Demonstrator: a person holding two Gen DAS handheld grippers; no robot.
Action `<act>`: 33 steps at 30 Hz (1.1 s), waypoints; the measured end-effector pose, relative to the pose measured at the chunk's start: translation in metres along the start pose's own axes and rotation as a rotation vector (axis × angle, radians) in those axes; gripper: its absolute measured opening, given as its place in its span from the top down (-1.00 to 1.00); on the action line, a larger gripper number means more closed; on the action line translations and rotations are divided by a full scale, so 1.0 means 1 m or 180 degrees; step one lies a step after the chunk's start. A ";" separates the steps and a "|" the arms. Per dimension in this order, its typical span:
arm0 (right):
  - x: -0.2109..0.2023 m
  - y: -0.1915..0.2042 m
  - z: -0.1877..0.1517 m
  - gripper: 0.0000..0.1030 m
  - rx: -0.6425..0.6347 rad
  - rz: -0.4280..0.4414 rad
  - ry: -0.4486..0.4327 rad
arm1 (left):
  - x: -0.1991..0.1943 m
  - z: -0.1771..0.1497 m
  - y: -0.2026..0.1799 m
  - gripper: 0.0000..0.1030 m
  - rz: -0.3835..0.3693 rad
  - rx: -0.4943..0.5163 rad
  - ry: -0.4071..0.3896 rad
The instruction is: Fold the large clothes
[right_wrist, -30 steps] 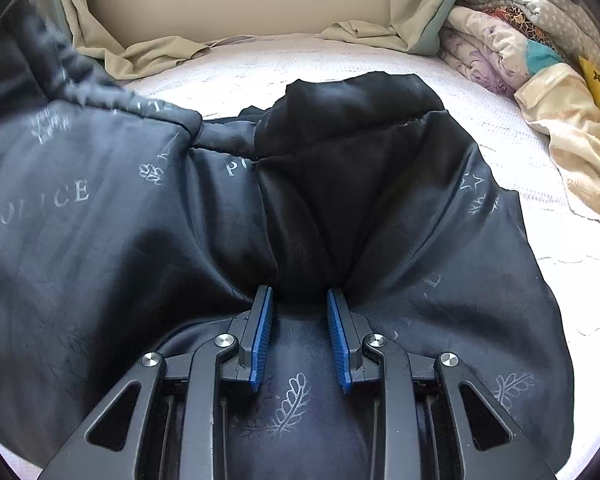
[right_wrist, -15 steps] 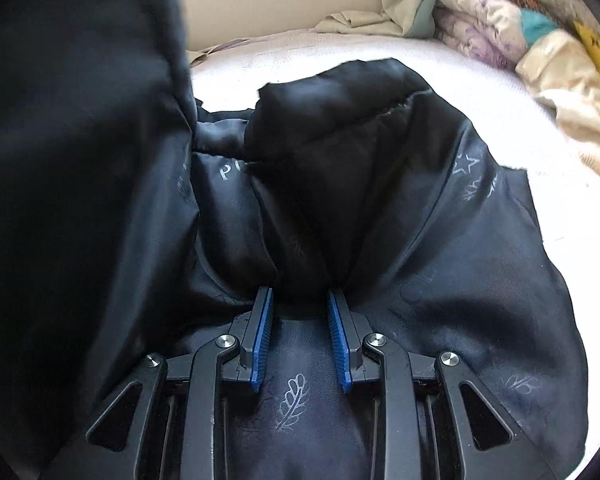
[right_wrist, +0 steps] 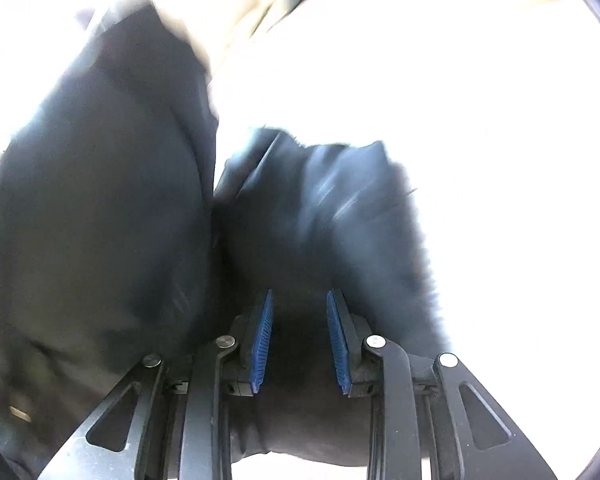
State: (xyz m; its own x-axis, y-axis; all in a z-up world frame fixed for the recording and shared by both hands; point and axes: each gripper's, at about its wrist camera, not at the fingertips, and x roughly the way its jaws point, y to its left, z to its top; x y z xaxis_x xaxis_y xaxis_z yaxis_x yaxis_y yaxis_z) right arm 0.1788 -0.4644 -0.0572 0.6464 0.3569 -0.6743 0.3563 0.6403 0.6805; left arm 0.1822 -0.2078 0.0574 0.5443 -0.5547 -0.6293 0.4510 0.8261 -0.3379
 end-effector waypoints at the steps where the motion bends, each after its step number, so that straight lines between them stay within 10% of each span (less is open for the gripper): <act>1: -0.012 -0.005 0.004 0.46 0.0012 -0.0100 -0.0116 | 0.007 -0.004 -0.007 0.28 0.0026 0.0054 0.0032; 11: -0.090 -0.012 0.027 0.44 -0.0190 -0.0109 -0.0862 | 0.067 -0.057 -0.054 0.00 0.0317 0.0565 0.0226; 18: -0.074 0.031 0.025 0.44 -0.0636 0.0612 -0.0527 | 0.069 -0.077 -0.061 -0.26 0.0266 0.0824 0.0130; 26: -0.013 0.042 0.011 0.58 -0.0809 0.0502 0.0249 | 0.064 -0.083 -0.062 -0.52 0.0105 0.1022 0.0234; 33: 0.003 0.028 0.001 0.68 -0.0819 0.0103 0.0337 | 0.018 -0.087 -0.051 -0.71 -0.0174 0.1161 0.0457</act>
State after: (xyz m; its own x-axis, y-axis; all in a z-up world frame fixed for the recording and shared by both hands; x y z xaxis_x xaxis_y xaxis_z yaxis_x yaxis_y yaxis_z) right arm 0.1915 -0.4463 -0.0393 0.5758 0.4404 -0.6888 0.1448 0.7742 0.6161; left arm 0.1073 -0.2513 0.0027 0.4199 -0.5559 -0.7174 0.7123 0.6917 -0.1190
